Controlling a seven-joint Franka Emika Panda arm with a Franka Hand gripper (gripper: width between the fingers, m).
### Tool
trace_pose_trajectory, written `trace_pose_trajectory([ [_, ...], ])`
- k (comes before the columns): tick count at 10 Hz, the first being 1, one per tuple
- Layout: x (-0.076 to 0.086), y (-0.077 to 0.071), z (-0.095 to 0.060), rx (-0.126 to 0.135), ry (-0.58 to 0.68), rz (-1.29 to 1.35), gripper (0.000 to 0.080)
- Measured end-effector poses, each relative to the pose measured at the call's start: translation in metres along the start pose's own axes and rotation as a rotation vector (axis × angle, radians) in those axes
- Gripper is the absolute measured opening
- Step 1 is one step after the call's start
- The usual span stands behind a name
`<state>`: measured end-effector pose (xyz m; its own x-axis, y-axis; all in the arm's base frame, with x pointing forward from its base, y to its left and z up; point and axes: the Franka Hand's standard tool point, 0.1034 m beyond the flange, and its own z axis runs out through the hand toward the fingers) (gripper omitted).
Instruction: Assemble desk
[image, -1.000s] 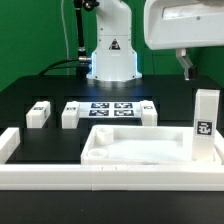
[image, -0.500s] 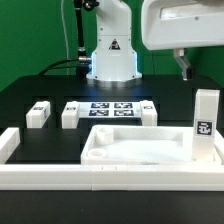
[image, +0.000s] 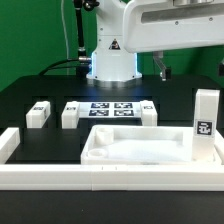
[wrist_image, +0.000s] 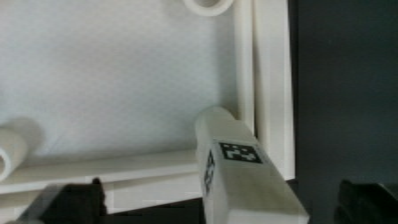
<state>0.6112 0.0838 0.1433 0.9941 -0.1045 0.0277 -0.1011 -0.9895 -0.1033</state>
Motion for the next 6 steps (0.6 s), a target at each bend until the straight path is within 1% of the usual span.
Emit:
trace_pose_trajectory([
  [2, -0.003, 0.002, 0.003, -0.002, -0.005, -0.092, 0.0649],
  [3, -0.022, 0.014, 0.015, -0.012, -0.076, -0.103, 0.0649],
  [4, -0.045, 0.029, 0.022, -0.024, -0.19, -0.085, 0.0649],
  [5, -0.05, 0.035, 0.023, -0.027, -0.216, -0.077, 0.0649],
  [6, -0.053, 0.03, 0.026, -0.03, -0.214, -0.09, 0.0649],
])
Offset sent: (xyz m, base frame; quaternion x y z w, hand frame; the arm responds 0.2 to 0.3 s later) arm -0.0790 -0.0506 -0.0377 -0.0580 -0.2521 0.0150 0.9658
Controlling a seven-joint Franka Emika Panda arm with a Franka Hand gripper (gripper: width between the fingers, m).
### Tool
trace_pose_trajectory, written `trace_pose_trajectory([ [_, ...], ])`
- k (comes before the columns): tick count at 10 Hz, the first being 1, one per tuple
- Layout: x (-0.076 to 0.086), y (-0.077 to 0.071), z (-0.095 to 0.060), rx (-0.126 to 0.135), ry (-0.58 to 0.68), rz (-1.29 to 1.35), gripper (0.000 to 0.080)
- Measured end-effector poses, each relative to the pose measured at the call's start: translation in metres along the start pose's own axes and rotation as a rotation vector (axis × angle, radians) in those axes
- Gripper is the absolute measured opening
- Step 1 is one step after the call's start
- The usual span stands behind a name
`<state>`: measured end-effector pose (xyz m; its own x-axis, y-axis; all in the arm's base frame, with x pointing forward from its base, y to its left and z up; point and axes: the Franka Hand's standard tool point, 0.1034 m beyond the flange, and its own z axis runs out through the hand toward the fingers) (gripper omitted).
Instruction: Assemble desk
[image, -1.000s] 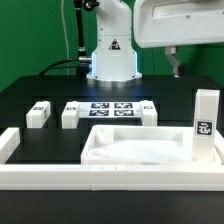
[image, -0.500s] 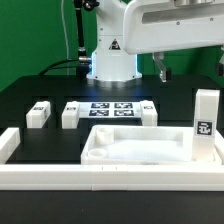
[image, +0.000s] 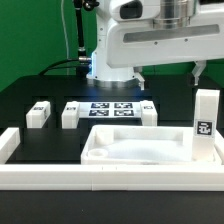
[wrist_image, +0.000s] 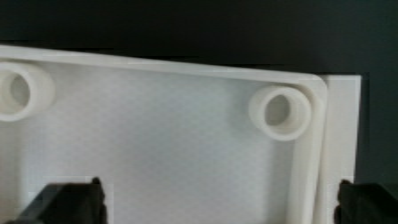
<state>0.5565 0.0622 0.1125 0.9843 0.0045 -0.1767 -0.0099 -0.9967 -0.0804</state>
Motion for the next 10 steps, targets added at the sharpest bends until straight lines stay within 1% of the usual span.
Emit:
trace_pose_trajectory([
  [1, -0.009, -0.001, 0.003, 0.004, -0.081, -0.001, 0.0649],
  [2, -0.01, -0.001, 0.003, 0.007, -0.166, 0.002, 0.0649],
  [3, -0.007, 0.0, 0.006, 0.009, -0.223, 0.004, 0.0649],
  [4, -0.02, 0.007, 0.017, 0.008, -0.312, 0.026, 0.0649],
  [5, -0.038, 0.013, 0.033, 0.003, -0.395, 0.037, 0.0649],
  [6, -0.052, 0.016, 0.047, -0.004, -0.472, 0.045, 0.0649],
  [7, -0.056, 0.017, 0.053, -0.006, -0.508, 0.049, 0.0649],
  [8, -0.057, 0.016, 0.05, -0.004, -0.555, 0.048, 0.0649],
  [10, -0.06, 0.018, 0.054, -0.002, -0.662, 0.051, 0.0649],
])
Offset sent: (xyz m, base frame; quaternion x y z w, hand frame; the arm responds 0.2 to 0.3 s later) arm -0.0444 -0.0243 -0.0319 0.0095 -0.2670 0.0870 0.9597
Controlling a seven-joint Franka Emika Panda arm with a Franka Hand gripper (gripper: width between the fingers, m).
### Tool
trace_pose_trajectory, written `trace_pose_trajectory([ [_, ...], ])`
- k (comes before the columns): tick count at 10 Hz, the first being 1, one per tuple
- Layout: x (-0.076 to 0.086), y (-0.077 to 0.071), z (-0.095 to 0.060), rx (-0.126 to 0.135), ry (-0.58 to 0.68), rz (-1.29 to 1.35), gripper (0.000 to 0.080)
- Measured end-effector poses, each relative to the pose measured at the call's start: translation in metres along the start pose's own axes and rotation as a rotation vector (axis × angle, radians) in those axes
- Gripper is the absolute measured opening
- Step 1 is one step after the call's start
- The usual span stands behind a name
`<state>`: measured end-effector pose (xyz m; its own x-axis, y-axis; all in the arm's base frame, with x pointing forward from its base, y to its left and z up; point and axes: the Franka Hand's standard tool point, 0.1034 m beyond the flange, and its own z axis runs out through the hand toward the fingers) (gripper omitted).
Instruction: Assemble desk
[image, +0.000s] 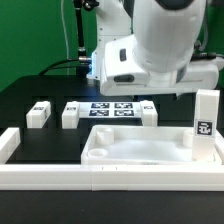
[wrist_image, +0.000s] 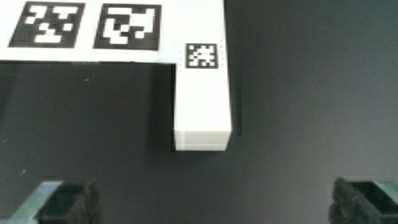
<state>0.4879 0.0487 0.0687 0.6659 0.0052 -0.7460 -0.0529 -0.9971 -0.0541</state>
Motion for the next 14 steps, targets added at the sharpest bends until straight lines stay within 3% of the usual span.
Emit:
trace_pose_trajectory([
  [1, -0.001, 0.001, 0.005, -0.001, -0.066, 0.001, 0.0649],
  [3, 0.0, 0.003, 0.034, -0.006, -0.133, 0.005, 0.0649],
  [9, 0.006, 0.004, 0.036, -0.004, -0.12, 0.008, 0.0649],
  [12, 0.01, 0.006, 0.072, -0.01, -0.121, 0.008, 0.0649],
  [14, 0.01, 0.008, 0.075, -0.008, -0.125, 0.011, 0.0649],
])
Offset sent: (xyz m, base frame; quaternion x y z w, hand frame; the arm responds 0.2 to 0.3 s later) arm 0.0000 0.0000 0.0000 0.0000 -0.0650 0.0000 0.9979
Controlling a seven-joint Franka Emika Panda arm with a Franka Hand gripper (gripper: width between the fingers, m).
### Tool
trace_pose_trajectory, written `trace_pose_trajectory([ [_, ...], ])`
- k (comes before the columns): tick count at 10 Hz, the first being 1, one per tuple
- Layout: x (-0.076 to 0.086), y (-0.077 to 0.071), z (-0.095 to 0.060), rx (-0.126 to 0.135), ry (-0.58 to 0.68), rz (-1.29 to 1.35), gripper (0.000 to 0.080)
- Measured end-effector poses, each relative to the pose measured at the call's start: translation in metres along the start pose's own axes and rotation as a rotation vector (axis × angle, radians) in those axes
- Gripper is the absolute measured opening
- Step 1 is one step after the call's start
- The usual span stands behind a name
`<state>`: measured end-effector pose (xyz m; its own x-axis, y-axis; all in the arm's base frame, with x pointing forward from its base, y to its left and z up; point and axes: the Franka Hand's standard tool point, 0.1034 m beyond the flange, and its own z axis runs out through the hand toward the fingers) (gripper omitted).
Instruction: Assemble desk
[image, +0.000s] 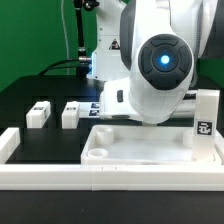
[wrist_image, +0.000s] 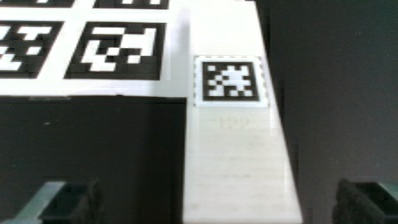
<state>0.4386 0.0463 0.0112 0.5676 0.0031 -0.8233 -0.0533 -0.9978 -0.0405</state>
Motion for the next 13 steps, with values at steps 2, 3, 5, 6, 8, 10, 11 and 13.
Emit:
trace_pose_trajectory([
  [2, 0.0, 0.0, 0.0, 0.0, 0.0, 0.0, 0.0517],
  [3, 0.0, 0.0, 0.0, 0.0, 0.0, 0.0, 0.0379],
  [5, 0.0, 0.0, 0.0, 0.0, 0.0, 0.0, 0.0286],
  [6, 0.0, 0.0, 0.0, 0.0, 0.0, 0.001, 0.0288],
  [8, 0.0, 0.0, 0.0, 0.0, 0.0, 0.001, 0.0288],
  [10, -0.002, 0.001, -0.004, -0.004, -0.001, -0.004, 0.0288],
  [11, -0.015, 0.002, -0.027, -0.007, 0.011, -0.041, 0.0288],
  [13, -0.047, 0.014, -0.081, 0.011, 0.079, -0.083, 0.0289],
])
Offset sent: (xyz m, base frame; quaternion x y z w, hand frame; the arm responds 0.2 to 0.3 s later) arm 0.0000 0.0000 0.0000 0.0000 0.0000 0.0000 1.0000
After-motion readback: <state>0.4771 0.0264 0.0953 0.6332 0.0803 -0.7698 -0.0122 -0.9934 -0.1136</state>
